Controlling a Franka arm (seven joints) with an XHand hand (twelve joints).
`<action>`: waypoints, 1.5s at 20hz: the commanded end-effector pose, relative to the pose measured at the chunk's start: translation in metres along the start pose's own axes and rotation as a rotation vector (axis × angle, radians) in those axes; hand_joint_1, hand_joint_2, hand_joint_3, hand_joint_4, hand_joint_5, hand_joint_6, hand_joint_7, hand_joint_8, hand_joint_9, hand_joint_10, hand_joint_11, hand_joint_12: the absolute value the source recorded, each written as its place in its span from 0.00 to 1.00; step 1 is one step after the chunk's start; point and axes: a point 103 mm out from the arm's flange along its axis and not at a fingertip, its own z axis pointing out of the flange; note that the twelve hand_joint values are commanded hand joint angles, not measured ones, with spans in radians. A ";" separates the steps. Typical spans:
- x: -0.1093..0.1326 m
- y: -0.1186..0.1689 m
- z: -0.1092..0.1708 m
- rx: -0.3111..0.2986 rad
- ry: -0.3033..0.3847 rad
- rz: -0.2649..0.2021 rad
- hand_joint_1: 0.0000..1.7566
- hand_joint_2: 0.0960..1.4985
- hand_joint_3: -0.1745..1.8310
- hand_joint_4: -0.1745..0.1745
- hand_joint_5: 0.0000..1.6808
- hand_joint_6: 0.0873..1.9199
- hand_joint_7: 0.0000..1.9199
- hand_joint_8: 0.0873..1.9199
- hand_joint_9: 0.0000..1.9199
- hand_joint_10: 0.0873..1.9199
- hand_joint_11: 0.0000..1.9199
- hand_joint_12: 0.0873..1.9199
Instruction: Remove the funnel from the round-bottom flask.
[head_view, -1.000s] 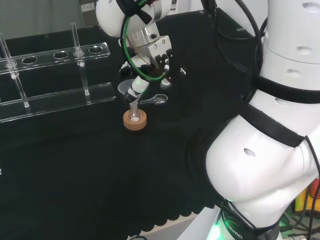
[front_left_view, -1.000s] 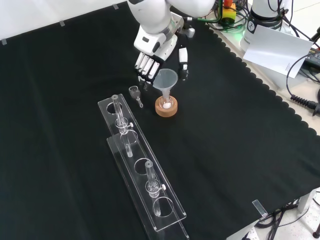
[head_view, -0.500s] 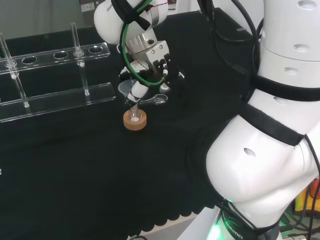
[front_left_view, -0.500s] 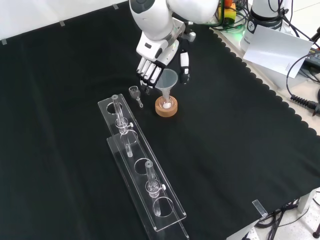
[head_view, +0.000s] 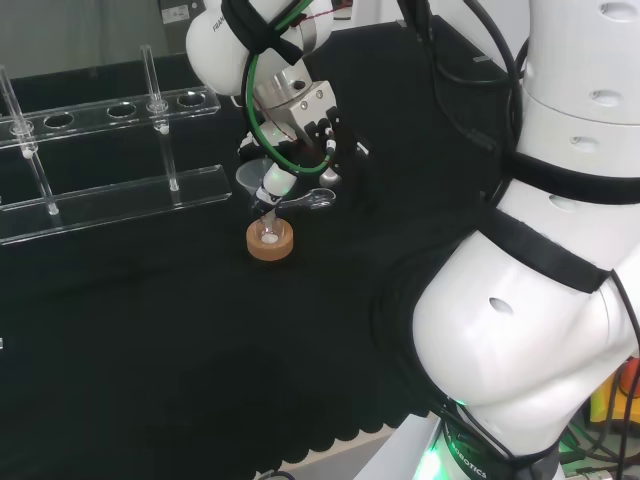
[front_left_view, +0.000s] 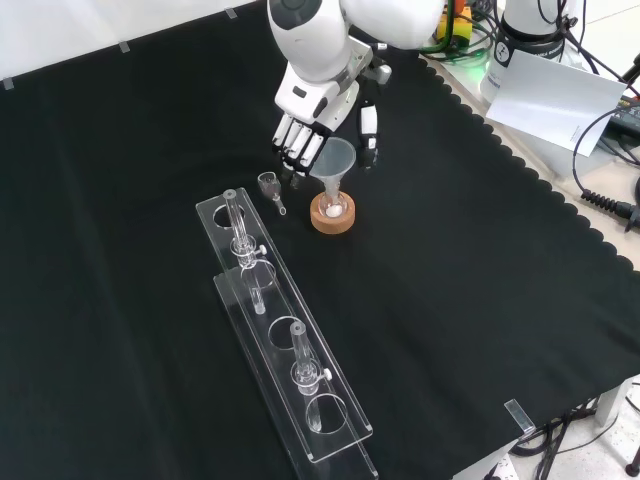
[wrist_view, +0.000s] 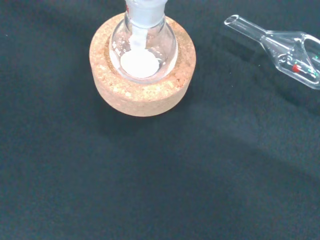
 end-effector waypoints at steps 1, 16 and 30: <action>0.002 0.001 -0.004 -0.003 -0.025 0.003 0.33 0.59 0.03 0.33 0.18 0.00 0.15 0.34 0.32 0.29 0.19 0.69; 0.002 -0.011 -0.044 -0.071 -0.122 0.003 0.36 0.64 0.01 0.41 0.34 0.00 0.33 0.31 0.47 0.22 0.25 0.66; -0.005 -0.037 -0.087 -0.059 -0.160 0.057 0.35 0.65 0.00 0.41 0.35 0.01 0.33 0.29 0.46 0.20 0.26 0.65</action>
